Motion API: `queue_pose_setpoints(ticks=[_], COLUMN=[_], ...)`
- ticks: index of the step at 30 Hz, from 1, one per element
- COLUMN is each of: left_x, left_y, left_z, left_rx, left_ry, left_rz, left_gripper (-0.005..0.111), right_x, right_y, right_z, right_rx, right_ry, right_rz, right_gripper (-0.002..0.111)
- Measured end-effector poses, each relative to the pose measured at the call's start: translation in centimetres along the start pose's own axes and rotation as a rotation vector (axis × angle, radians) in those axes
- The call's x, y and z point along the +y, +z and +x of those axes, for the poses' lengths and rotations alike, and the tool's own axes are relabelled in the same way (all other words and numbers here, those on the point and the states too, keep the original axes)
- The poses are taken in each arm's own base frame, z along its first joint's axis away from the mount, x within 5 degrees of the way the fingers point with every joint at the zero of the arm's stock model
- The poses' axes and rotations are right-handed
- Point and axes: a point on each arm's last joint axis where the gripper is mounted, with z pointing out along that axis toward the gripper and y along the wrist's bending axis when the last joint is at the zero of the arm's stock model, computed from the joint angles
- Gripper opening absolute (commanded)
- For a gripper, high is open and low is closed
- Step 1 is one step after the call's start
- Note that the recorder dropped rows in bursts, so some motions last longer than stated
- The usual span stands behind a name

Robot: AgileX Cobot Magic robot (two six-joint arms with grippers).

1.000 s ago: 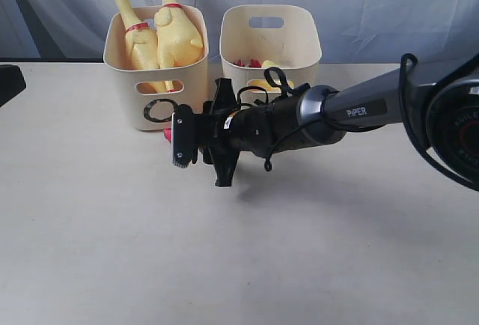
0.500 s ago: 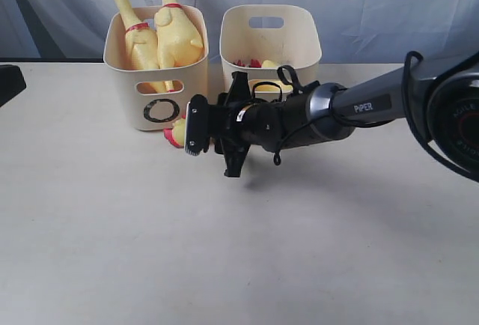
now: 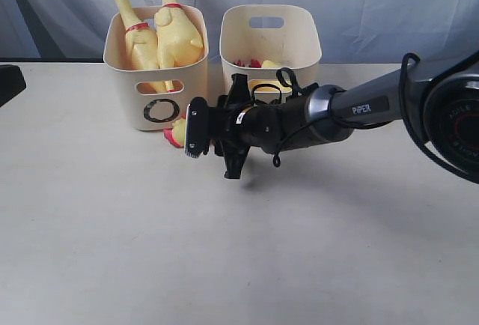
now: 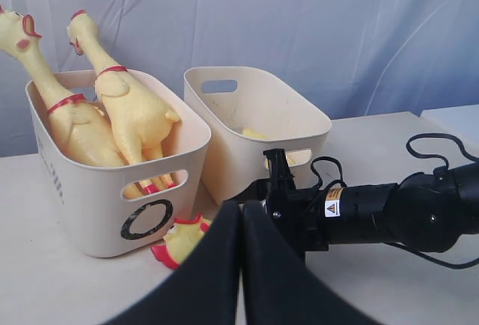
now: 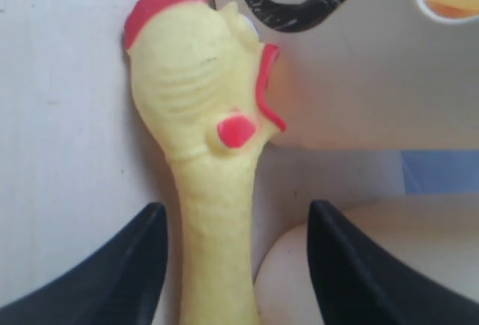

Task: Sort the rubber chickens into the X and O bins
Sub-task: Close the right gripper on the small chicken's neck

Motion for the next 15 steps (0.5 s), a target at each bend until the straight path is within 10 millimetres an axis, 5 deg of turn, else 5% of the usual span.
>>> queue_pose_setpoints(ticks=[15], left_x=[0.00], left_y=[0.00], left_z=[0.00], left_rx=[0.000], left_ry=[0.000], left_rz=[0.000], left_gripper=[0.000], right_x=[-0.45], right_y=[0.03], right_z=[0.81], right_rx=[0.013], right_ry=[0.014], right_rz=[0.011], right_gripper=[0.053])
